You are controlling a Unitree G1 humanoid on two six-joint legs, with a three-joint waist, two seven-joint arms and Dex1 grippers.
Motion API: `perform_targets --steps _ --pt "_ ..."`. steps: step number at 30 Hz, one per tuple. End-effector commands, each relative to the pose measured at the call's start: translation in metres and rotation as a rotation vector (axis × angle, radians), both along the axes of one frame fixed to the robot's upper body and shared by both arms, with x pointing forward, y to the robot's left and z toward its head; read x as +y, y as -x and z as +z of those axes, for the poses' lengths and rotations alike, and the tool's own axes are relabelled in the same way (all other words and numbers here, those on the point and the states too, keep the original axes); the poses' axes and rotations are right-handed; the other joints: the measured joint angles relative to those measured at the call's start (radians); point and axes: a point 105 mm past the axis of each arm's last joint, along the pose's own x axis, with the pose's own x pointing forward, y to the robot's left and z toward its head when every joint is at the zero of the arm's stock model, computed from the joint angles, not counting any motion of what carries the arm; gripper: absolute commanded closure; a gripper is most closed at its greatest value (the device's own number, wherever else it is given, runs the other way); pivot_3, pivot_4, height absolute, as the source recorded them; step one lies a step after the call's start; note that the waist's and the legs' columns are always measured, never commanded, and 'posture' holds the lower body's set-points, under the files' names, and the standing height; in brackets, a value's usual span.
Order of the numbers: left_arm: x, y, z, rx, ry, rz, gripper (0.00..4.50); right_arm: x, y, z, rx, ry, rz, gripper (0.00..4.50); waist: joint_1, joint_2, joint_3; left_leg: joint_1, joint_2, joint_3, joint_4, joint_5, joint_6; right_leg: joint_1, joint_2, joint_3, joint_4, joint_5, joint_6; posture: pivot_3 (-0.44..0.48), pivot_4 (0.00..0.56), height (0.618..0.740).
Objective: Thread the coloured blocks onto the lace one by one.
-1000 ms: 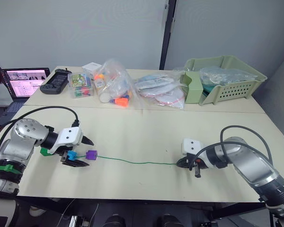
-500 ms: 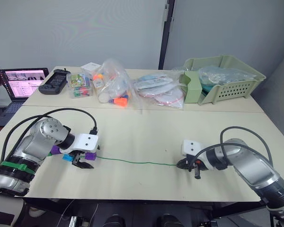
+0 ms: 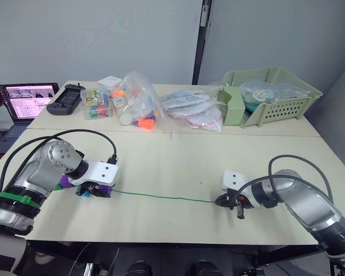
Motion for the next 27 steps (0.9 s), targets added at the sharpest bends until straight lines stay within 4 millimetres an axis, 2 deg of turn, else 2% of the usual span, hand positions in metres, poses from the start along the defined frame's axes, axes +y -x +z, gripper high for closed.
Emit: perform_targets --steps 1,5,9,21,24,25,26,27 --pt "0.024 -0.005 0.014 -0.051 -0.068 0.048 3.11 -0.018 -0.003 0.007 -0.03 0.023 -0.036 4.5 0.0 0.0 0.0 0.0 0.0 0.0 0.0 0.0 0.0 0.0 0.0 0.0 0.0 0.0 0.0 0.0 0.15 0.732" --pt "0.038 -0.003 0.014 -0.045 -0.099 0.077 3.11 -0.044 -0.006 0.004 -0.034 0.069 -0.094 4.5 0.007 0.0 0.0 0.0 0.0 0.001 0.0 0.0 0.0 0.001 -0.001 0.0 -0.001 0.0 0.0 0.0 0.15 0.732" --pt "0.043 0.0 0.012 -0.028 -0.111 0.084 3.11 -0.057 -0.009 0.003 -0.041 0.075 -0.124 4.5 0.011 0.0 0.0 0.0 0.0 0.001 0.001 0.0 0.0 0.001 -0.001 0.0 -0.001 0.0 0.0 0.0 0.15 0.732" --pt "0.042 0.005 0.01 -0.02 -0.09 0.098 3.11 -0.051 -0.014 -0.001 -0.054 0.039 -0.106 4.5 0.006 0.0 0.0 0.002 0.0 0.001 0.001 0.0 0.0 0.002 -0.001 0.0 0.0 0.0 0.0 0.0 0.15 0.732" --pt "0.033 0.005 0.014 -0.018 -0.015 0.104 3.11 -0.05 -0.015 -0.001 -0.064 0.041 -0.098 4.5 0.003 0.0 0.0 0.002 0.0 0.001 0.001 0.0 0.0 0.002 -0.001 0.0 0.0 0.0 0.0 0.0 0.15 0.732" --pt "0.031 0.005 0.016 -0.024 0.001 0.106 2.11 -0.05 -0.015 -0.001 -0.068 0.042 -0.092 4.5 0.002 0.0 0.0 0.001 0.0 0.001 0.001 0.0 0.0 0.002 -0.001 0.0 0.0 0.0 0.0 0.0 0.15 0.732" --pt "0.03 0.005 0.018 -0.026 0.011 0.109 2.09 -0.049 -0.015 0.0 -0.07 0.041 -0.088 4.5 0.001 -0.001 0.0 0.002 0.0 0.001 0.001 0.0 0.0 0.002 -0.001 0.0 0.001 0.0 0.0 0.0 0.15 0.732" --pt "0.03 0.006 0.019 -0.022 0.014 0.111 1.78 -0.048 -0.016 0.0 -0.073 0.039 -0.085 4.5 0.0 -0.001 0.0 0.001 0.0 0.001 0.001 0.0 0.0 0.002 -0.001 0.0 0.001 0.0 0.0 0.0 0.15 0.732"
